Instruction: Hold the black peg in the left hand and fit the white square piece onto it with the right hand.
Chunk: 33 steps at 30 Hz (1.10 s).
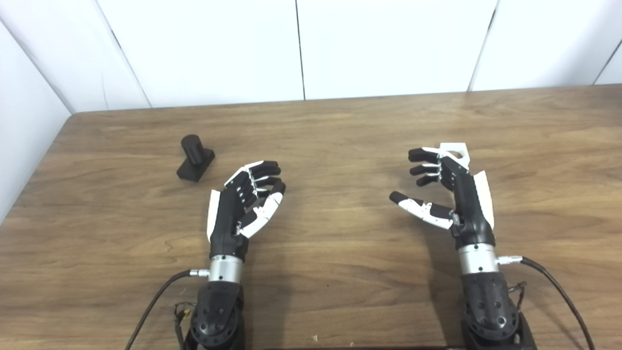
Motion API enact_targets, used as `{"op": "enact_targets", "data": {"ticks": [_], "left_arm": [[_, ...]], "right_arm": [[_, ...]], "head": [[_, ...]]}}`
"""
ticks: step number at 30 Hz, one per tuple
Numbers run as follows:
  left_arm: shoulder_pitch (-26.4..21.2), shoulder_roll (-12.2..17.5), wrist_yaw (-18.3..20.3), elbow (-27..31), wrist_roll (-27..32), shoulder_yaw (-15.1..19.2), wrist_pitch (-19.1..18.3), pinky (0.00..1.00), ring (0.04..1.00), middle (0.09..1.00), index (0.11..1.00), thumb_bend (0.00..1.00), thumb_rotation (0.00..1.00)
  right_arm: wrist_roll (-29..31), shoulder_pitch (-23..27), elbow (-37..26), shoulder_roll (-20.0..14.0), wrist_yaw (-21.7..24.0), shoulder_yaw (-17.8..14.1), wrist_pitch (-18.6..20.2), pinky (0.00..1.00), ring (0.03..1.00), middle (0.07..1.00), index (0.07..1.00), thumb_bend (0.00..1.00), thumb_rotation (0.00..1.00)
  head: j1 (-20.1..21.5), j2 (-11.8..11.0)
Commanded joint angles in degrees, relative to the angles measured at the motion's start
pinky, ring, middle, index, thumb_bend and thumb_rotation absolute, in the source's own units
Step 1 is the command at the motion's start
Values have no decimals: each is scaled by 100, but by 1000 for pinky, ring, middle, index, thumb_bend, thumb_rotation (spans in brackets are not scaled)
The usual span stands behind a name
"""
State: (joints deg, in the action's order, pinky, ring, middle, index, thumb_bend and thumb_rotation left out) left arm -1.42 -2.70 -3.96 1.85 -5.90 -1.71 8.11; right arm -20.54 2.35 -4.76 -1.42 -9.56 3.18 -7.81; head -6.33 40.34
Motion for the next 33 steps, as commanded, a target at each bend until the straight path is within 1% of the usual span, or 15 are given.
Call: {"op": "enact_targets", "data": {"ticks": [1,3,6,7,9,12,13,15,18,20,24,28,29,33], "left_arm": [[-50,-41,-35,12,-29,-21,115,506,642,675,633,441,195],[-38,-63,-51,25,-58,-30,60,511,647,674,633,451,199],[-11,-112,-68,2,-94,-65,35,520,652,678,637,490,217],[-2,-141,-85,-22,-118,-82,56,520,652,678,638,499,221],[6,-199,-128,-99,-186,-122,130,527,660,684,641,514,234],[1,-262,-173,-229,-267,-171,250,534,668,690,643,532,274],[-3,-279,-183,-267,-283,-185,289,526,662,689,643,504,264],[-16,-309,-220,-337,-311,-196,357,518,653,687,642,485,258],[-30,-337,-246,-373,-326,-175,394,511,640,679,634,465,237],[-32,-332,-267,-346,-364,-163,367,534,650,682,631,464,234],[-47,-311,-296,-318,-387,-151,343,541,663,684,638,480,238],[-65,-265,-326,-258,-436,-134,381,524,658,688,653,509,233],[-74,-242,-336,-225,-470,-128,370,527,657,691,660,519,224],[-135,-127,-396,-75,-712,-95,239,560,666,699,675,548,132]], "right_arm": [[20,83,-166,-19,-1,-21,-88,500,600,677,664,644,6],[54,83,-168,-29,15,-36,-76,501,598,675,666,644,11],[118,64,-174,-79,60,-77,-75,506,599,675,676,640,23],[146,50,-183,-104,77,-99,-69,508,600,676,679,639,26],[227,24,-172,-167,105,-150,-94,513,604,679,682,637,25],[334,2,-94,-270,127,-215,-188,519,610,683,681,631,27],[376,1,-61,-302,131,-233,-228,520,613,684,676,635,29],[466,0,3,-348,149,-269,-269,520,617,685,674,638,31],[577,-9,22,-377,205,-296,-236,520,624,689,672,643,78],[598,-13,0,-385,222,-301,-193,521,623,687,670,649,95],[608,7,5,-409,213,-316,-180,519,616,687,670,661,98],[646,5,-18,-426,222,-341,-182,519,615,687,670,666,100],[657,1,-26,-430,228,-346,-177,520,616,687,670,666,99],[706,-7,-34,-432,246,-371,-159,521,616,689,670,672,87]], "head": [[-89,-17],[-202,-37],[-542,-121],[-820,-193],[-1102,-276],[-1364,-343],[-1431,-350],[-1462,-346],[-1462,-346],[-1417,-352],[-1416,-357],[-1430,-352],[-1430,-352],[-1449,-361]]}}
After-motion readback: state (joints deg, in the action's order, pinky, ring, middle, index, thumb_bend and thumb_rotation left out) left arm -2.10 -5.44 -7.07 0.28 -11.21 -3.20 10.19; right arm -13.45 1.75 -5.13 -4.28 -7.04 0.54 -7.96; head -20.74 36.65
